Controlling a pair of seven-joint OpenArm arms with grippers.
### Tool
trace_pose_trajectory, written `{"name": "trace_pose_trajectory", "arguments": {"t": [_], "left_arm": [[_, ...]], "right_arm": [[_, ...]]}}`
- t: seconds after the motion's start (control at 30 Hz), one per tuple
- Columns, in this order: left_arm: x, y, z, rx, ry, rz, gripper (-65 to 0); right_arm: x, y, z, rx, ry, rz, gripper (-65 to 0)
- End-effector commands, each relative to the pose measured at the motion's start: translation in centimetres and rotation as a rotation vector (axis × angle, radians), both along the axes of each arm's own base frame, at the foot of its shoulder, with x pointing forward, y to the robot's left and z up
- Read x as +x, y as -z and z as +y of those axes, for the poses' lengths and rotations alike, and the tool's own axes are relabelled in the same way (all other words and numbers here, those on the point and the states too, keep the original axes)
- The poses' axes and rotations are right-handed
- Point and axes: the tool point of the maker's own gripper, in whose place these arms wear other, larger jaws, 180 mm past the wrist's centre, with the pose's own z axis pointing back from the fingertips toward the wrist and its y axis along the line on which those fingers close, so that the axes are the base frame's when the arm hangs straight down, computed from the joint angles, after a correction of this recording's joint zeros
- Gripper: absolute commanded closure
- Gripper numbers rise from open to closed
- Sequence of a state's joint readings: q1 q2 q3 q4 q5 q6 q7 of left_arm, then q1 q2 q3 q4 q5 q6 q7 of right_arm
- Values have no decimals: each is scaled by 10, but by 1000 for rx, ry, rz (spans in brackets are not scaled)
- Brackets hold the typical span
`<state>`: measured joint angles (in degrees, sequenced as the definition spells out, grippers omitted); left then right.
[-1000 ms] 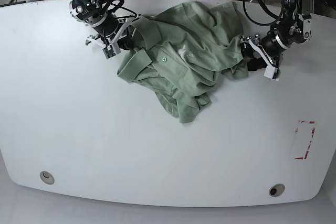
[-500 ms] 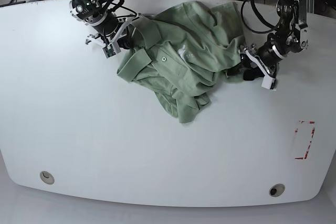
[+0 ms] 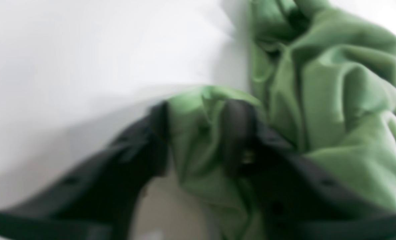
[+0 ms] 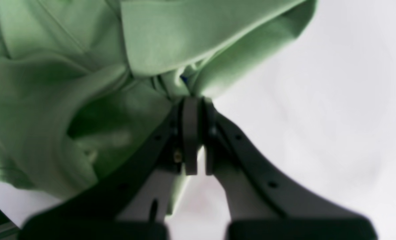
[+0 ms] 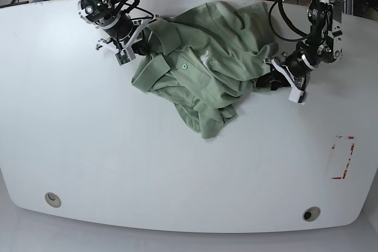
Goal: Layout the t-shirt on the table in an organized manner, then fold the t-shirt properly
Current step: 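Close the left gripper on the sleeve fabric, then pull both grippers apart to stretch the shirt flat across the table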
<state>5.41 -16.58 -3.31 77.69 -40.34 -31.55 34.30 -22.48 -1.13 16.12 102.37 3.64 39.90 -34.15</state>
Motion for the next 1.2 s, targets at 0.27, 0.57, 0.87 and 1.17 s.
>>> {"name": "trace_pose_trajectory", "arguments": {"t": [0.27,0.57,0.87,1.17], "left_arm": [[7,-10,2,-5,4,-35,0],[13,-24,10,16,5,-77,0],[29,-81,33,104,19,-240,0],[36,-142,52,195,20,-405,0]], "right_arm": [[8,-11,2,14,2,-45,0],[12,-16,1,13,4,-62,0],[26,-53,-2,-25,-7,-172,0],[45,-67,-37,-85,73,-216,0]]}}
